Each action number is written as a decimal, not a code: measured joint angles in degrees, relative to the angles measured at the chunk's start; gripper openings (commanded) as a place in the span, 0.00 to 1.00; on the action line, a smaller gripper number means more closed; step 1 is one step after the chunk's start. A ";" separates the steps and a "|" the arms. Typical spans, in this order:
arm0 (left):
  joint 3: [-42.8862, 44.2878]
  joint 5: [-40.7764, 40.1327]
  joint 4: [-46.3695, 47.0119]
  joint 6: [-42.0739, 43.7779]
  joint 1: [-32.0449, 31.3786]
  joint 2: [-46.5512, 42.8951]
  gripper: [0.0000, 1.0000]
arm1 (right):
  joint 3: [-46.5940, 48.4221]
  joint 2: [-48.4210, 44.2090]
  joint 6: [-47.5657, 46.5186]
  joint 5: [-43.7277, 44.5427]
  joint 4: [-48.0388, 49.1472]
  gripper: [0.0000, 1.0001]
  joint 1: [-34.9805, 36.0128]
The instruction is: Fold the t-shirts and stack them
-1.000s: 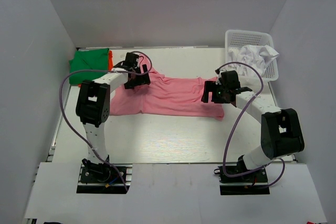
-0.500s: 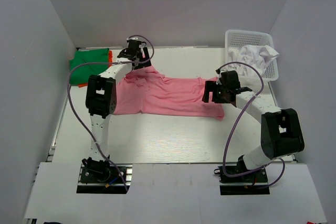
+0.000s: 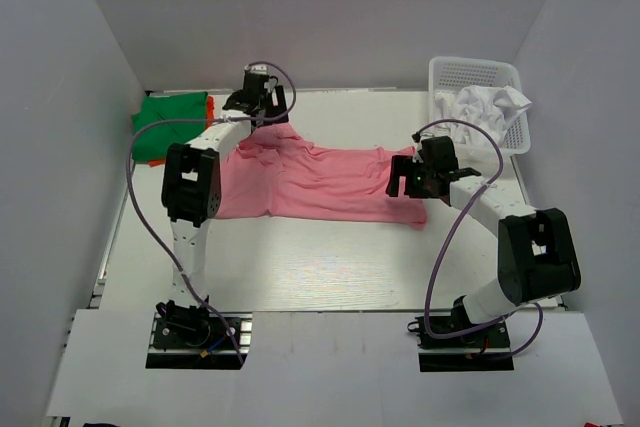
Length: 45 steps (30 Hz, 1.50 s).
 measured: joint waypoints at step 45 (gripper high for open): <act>0.00 5.42 1.68 -3.02 -0.11 3.39 1.00 | -3.72 -3.21 -0.28 0.63 1.38 0.90 0.00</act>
